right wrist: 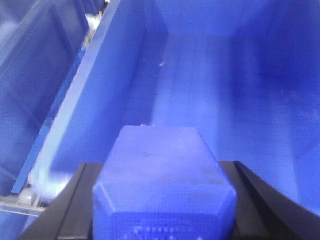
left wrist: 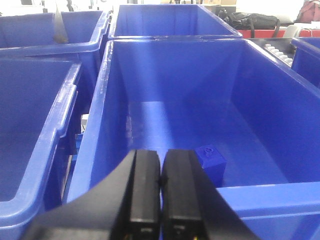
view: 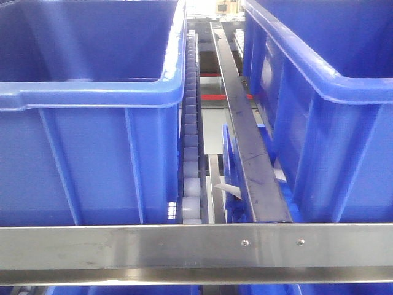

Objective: Pick and sort blue part to right shelf
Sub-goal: 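Open the left gripper to drop the blue block into a bin, then open the right gripper to drop the bottle-shaped part into a bin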

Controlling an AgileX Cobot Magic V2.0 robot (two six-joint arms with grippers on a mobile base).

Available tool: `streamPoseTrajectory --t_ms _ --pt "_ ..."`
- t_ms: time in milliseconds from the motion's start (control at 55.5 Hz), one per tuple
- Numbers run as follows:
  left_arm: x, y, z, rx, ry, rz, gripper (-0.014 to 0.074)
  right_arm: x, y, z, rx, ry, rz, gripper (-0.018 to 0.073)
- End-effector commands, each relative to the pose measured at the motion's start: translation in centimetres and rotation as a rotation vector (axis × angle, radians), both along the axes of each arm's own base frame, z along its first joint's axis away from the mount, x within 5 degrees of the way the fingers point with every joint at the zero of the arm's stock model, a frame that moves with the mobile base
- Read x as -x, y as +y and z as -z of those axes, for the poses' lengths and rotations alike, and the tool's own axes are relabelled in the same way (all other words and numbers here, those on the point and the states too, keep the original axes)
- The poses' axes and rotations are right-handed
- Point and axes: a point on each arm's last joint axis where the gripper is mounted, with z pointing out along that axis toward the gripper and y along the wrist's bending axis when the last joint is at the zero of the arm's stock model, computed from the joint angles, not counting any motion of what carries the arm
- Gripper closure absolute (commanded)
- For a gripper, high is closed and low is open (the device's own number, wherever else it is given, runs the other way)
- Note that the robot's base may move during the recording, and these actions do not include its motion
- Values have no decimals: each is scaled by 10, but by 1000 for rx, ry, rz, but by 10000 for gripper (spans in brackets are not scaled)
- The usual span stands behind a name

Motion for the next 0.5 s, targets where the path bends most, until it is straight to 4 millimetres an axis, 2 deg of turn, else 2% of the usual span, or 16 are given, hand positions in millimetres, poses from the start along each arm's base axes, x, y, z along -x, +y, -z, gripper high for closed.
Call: streamPoseTrajectory --t_ms 0,90,216,360,486 --pt "2 -1 -15 15 -91 14 470 -31 6 -22 27 4 21 333" --pt "2 -1 -14 14 -82 12 470 -56 8 -28 50 78 61 333" --pt "1 0 -10 10 -45 3 471 -97 1 -22 85 163 134 333" --pt "1 0 -9 8 -32 -1 471 -143 -8 -3 156 229 150 333" --pt "1 0 -9 8 -32 -1 471 -185 -12 25 182 293 154 333"
